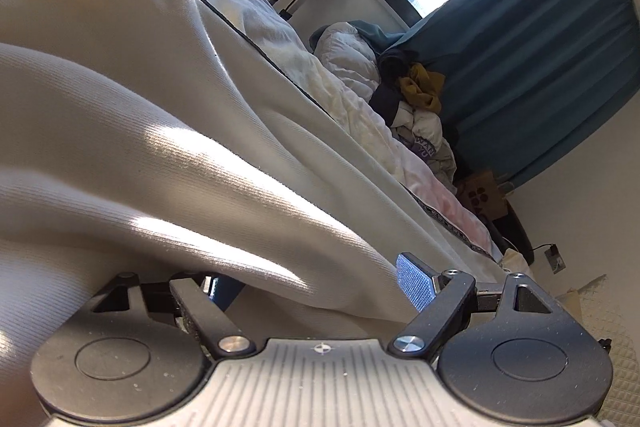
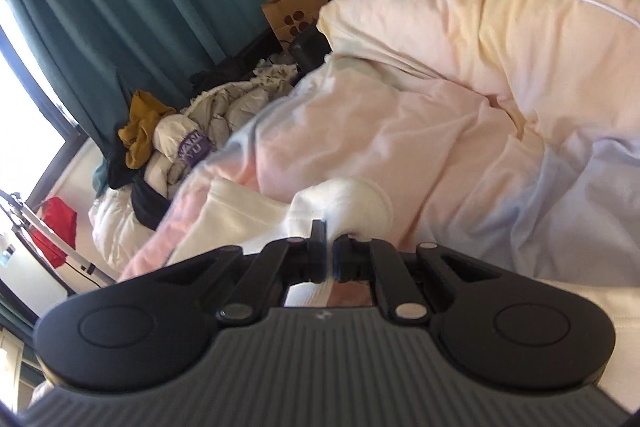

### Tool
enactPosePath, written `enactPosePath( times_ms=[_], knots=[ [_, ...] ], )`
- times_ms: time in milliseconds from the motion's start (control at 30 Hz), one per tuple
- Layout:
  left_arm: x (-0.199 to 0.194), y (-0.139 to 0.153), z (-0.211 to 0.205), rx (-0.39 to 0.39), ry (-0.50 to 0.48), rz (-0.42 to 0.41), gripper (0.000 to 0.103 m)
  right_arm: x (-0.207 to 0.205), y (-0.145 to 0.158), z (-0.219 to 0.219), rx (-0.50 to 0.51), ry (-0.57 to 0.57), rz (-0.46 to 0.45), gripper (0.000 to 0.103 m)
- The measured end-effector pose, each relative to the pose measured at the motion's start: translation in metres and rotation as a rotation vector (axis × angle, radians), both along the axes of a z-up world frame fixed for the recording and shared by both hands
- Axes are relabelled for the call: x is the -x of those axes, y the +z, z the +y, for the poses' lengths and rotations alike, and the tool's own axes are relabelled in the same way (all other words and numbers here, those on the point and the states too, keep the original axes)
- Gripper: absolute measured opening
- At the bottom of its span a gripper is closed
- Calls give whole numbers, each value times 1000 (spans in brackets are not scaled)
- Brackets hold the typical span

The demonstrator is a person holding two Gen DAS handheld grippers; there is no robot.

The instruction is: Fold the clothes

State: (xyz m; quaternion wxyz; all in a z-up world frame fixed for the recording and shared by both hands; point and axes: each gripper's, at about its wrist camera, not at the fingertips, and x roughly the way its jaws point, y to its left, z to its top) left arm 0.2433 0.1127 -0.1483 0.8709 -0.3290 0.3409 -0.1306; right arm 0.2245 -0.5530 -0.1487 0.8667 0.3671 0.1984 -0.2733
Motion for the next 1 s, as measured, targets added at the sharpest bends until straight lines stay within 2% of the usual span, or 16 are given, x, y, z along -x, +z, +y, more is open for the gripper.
enactPosePath(
  times_ms=[133,233,433,633,800,900,967,1000],
  knots=[
    [-3,5,-4,-34,-10,2,83,12,-21,2,-46,24,33,10],
    [3,12,-3,-53,-18,2,83,20,-8,16,19,71,73,12],
    [29,33,-4,-104,-34,-18,83,69,19,50,16,120,67,12],
    [84,64,14,-97,-5,-31,83,119,45,83,14,170,60,15],
    [140,87,50,-63,85,3,84,150,53,97,-8,190,55,35],
    [173,104,75,-52,147,21,85,162,53,97,-22,184,49,51],
    [197,115,92,-49,187,28,94,169,52,93,-42,166,29,67],
    [209,121,101,-50,207,27,95,173,51,90,-54,155,16,69]
  ],
)
